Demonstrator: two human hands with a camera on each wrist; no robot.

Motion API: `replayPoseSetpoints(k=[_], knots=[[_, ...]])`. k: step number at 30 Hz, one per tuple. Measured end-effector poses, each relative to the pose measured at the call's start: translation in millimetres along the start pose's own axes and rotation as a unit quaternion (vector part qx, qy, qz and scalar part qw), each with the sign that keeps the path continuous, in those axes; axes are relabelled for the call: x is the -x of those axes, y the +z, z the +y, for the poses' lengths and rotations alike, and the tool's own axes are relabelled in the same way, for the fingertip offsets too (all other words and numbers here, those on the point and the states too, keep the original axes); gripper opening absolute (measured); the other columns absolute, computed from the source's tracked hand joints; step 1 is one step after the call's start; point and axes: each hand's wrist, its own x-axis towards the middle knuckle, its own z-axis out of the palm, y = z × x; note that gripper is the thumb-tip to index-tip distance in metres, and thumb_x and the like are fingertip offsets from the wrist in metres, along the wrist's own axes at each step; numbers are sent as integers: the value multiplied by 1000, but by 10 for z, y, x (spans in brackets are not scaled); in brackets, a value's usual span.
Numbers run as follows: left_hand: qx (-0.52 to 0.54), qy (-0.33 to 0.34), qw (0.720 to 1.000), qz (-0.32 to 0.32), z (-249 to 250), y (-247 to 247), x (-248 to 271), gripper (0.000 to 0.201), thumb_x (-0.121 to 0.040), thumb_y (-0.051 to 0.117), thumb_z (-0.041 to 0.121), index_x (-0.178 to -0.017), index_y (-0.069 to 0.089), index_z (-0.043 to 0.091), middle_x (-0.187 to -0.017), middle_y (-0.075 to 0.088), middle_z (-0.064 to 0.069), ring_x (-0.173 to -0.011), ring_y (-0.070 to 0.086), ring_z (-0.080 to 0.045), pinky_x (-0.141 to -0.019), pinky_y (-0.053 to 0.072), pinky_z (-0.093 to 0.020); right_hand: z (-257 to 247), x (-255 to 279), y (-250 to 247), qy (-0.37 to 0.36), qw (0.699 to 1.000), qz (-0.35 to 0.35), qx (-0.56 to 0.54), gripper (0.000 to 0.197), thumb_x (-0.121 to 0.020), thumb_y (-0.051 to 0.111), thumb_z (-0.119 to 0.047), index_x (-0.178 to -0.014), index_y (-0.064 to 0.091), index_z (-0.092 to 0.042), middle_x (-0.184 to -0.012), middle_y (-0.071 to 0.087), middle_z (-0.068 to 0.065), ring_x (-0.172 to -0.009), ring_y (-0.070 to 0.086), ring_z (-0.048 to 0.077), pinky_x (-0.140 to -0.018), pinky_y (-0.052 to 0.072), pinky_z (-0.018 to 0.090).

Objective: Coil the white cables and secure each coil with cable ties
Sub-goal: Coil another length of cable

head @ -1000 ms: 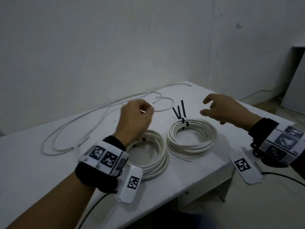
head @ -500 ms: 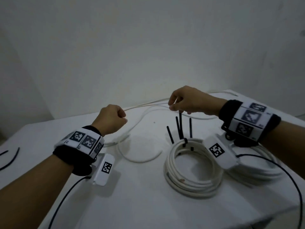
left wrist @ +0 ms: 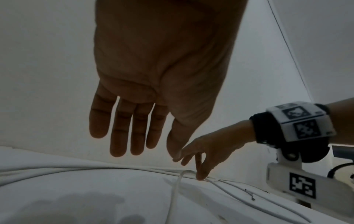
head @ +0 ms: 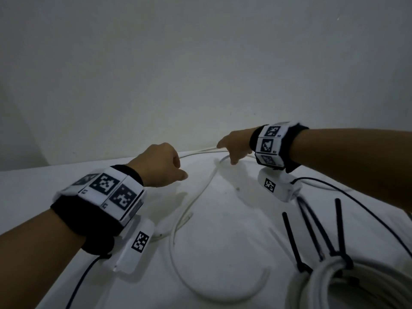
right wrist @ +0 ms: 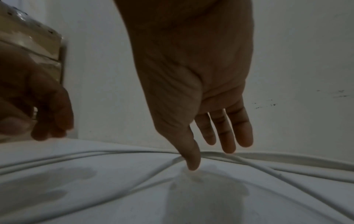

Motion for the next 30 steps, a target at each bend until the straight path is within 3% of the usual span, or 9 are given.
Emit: replayPoseSetpoints(k=[2, 5, 7, 12, 16, 20, 23, 26, 30], knots=[[14, 3, 1000, -1, -16, 23, -11, 35, -84, 72, 34, -105, 66, 6, -102, 66, -7, -89, 62, -22, -80, 51, -31, -57, -99, 46, -2, 998, -35, 61, 57, -93, 57, -24, -143, 36, -6, -136, 47, 9, -112, 52, 26, -86, 44, 30], [19, 1, 1000, -16, -30, 60, 44, 32, -84, 72, 35, -101, 65, 10, -97, 62, -3, -86, 60, -19, -79, 50, -29, -102, -133, 87, -27, 987, -55, 149, 34, -97, 51, -28, -116, 57, -1, -114, 54, 11, -93, 46, 22, -68, 39, 26], [15, 0, 1000, -18, -10, 14, 109, 31, -83, 72, 37, -101, 62, 14, -97, 60, -3, -86, 59, -19, -79, 48, -29, -57, -10, 3, -43, 987, -33, 152, 34, -98, 48, -28, -115, 61, -2, -112, 60, 10, -88, 46, 21, -68, 34, 26], [45, -1, 999, 13, 138, -286, 362, 64, -82, 72, 42, -132, 48, 11, -129, 56, -7, -112, 56, -23, -92, 47, -31, 249, 607, -448, -39, 996, 77, 36, 19, -92, 57, -25, -101, 64, -10, -106, 67, 11, -89, 64, 26, -59, 42, 27], [75, 15, 997, 19, 332, -413, 700, 89, -78, 74, 46, -148, 29, 14, -147, 42, -9, -130, 45, -25, -104, 40, -34, 427, 1330, -789, -17, 988, 146, -40, 11, -88, 62, -31, -89, 60, -20, -94, 68, 8, -81, 65, 24, -67, 52, 32], [218, 79, 973, 0, 558, -395, 1087, 38, -87, 69, 32, -115, 61, 8, -108, 70, -12, -94, 67, -24, -87, 54, -35, 535, 2097, -1037, 4, 963, 252, -92, 12, -90, 60, -33, -82, 57, -24, -90, 68, 8, -79, 66, 26, -65, 52, 32], [341, 121, 932, -14, 692, -369, 1395, 31, -94, 58, 29, -78, 64, 3, -69, 72, -13, -66, 69, -24, -64, 51, -27, 616, 2553, -1160, 24, 913, 368, -174, 13, -92, 58, -31, -87, 59, -19, -91, 66, 9, -71, 65, 26, -60, 53, 32], [404, 146, 901, 66, 846, -364, 1668, 45, -92, 57, 39, -60, 50, 8, -49, 54, -6, -52, 54, -17, -65, 44, -26, 645, 2958, -1168, 11, 824, 453, -340, 18, -92, 59, -29, -94, 61, -11, -89, 63, 9, -70, 65, 23, -55, 59, 33], [459, 177, 861, 130, 1034, -393, 1858, 45, -73, 67, 53, -86, 58, 11, -52, 42, -3, -53, 39, -17, -56, 38, -24, 458, 3184, -1110, -30, 699, 492, -518, 15, -90, 64, -23, -88, 61, -8, -84, 64, 12, -60, 61, 18, -49, 56, 28]])
